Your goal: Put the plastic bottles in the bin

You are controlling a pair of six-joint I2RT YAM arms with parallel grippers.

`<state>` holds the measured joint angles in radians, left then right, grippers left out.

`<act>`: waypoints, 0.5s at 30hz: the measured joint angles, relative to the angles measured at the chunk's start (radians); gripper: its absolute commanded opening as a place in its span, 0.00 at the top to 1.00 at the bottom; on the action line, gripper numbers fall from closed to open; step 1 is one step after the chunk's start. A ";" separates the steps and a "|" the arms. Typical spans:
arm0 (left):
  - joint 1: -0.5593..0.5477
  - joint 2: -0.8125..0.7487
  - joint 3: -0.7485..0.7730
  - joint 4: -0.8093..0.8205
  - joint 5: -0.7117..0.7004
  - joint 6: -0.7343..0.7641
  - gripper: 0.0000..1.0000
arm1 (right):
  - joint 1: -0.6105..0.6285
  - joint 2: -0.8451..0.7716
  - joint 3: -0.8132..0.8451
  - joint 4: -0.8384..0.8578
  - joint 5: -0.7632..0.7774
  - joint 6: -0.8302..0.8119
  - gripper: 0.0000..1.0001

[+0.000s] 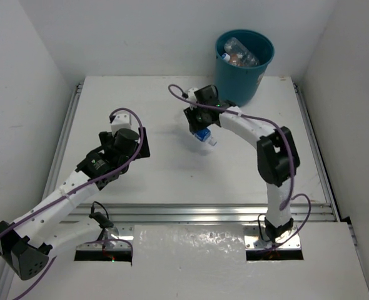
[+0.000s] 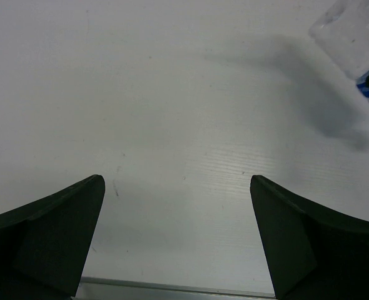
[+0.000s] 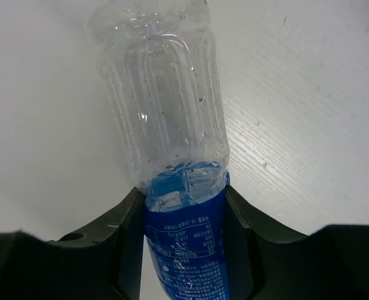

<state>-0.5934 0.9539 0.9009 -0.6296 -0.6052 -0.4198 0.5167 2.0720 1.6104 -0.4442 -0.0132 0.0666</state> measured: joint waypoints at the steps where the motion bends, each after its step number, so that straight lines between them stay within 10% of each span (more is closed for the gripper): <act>1: 0.000 0.000 0.000 0.000 0.000 0.000 0.00 | 0.000 -0.050 -0.013 0.000 -0.016 0.006 1.00; 8: 0.000 0.000 -0.002 0.002 0.000 0.001 0.00 | -0.029 -0.332 0.093 0.100 -0.037 0.003 1.00; 15: 0.000 0.000 -0.002 0.003 0.007 0.002 0.00 | -0.223 -0.259 0.308 0.320 0.085 -0.065 1.00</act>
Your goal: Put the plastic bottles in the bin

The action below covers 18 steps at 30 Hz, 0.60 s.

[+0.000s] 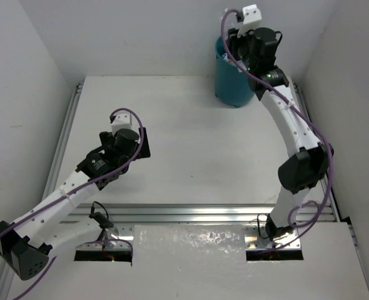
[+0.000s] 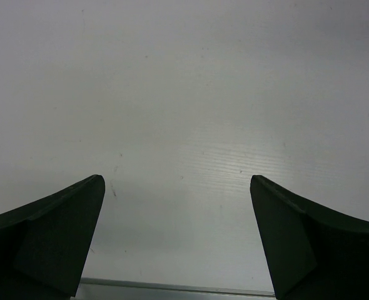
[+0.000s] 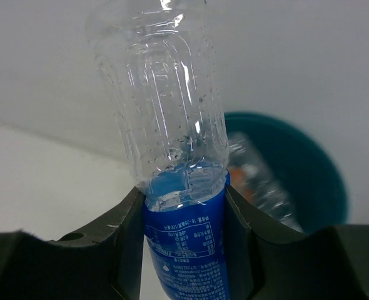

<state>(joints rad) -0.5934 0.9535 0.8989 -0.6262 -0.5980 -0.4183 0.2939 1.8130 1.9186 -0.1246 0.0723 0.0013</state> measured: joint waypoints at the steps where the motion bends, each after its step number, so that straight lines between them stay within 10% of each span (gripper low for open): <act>1: 0.000 0.000 0.000 0.001 0.002 0.001 0.00 | -0.025 0.028 0.018 0.037 0.020 -0.012 1.00; 6: 0.001 0.017 -0.004 0.007 0.037 0.018 0.00 | -0.105 0.333 0.377 0.107 0.067 -0.114 1.00; 12: 0.003 0.029 -0.013 0.016 0.075 0.034 0.00 | -0.140 0.442 0.365 0.241 0.053 -0.181 0.93; 18: 0.004 0.045 -0.013 0.026 0.115 0.048 0.00 | -0.158 0.512 0.364 0.305 0.059 -0.238 0.38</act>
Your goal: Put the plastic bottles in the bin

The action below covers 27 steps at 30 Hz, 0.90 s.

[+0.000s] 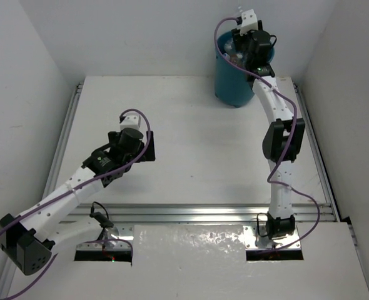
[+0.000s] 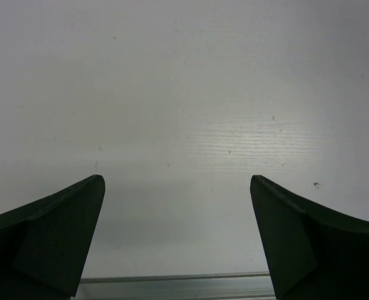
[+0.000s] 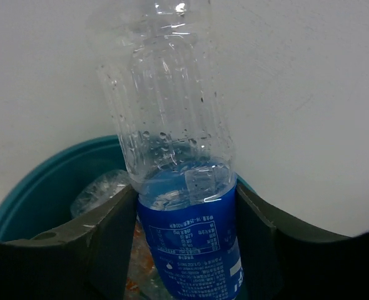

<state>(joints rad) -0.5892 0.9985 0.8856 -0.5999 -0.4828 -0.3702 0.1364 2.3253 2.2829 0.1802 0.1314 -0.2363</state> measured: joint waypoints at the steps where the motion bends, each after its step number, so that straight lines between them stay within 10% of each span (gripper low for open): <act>1: 0.000 0.006 0.000 0.002 0.007 0.002 0.00 | -0.004 0.007 -0.002 -0.001 0.003 -0.017 0.32; 15: 0.133 -0.004 -0.001 -0.001 -0.008 -0.018 0.00 | 0.026 -0.219 -0.119 -0.217 0.077 0.002 0.01; 27: 0.196 -0.271 0.026 -0.017 -0.226 -0.072 0.00 | 0.136 -1.355 -1.065 -0.642 0.043 0.346 0.01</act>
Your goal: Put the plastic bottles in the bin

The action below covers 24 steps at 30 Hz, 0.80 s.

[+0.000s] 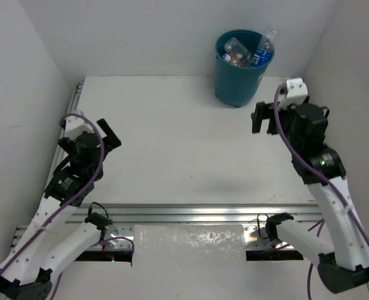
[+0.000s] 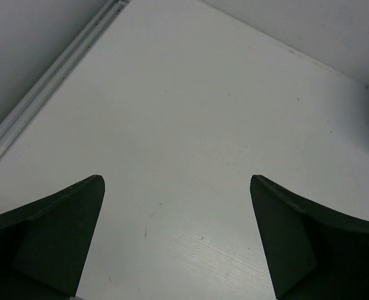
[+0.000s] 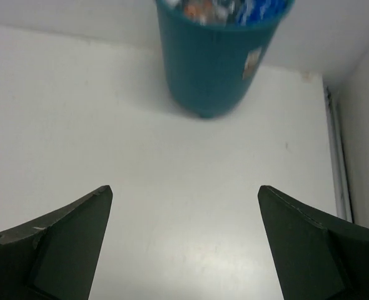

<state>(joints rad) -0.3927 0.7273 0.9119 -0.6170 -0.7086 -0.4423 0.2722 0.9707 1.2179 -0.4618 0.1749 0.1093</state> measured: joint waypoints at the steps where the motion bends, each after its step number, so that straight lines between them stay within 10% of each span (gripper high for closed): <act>1: 0.000 -0.011 0.001 -0.001 -0.013 0.003 0.00 | 0.001 -0.043 -0.034 -0.048 0.005 0.023 0.01; 11: 0.000 -0.130 -0.068 0.013 -0.071 0.020 0.00 | 0.046 -0.328 -0.300 -0.260 0.037 0.132 0.01; 24: 0.000 -0.163 -0.110 0.056 -0.048 0.045 0.00 | 0.045 -0.311 -0.449 -0.218 0.023 0.186 0.01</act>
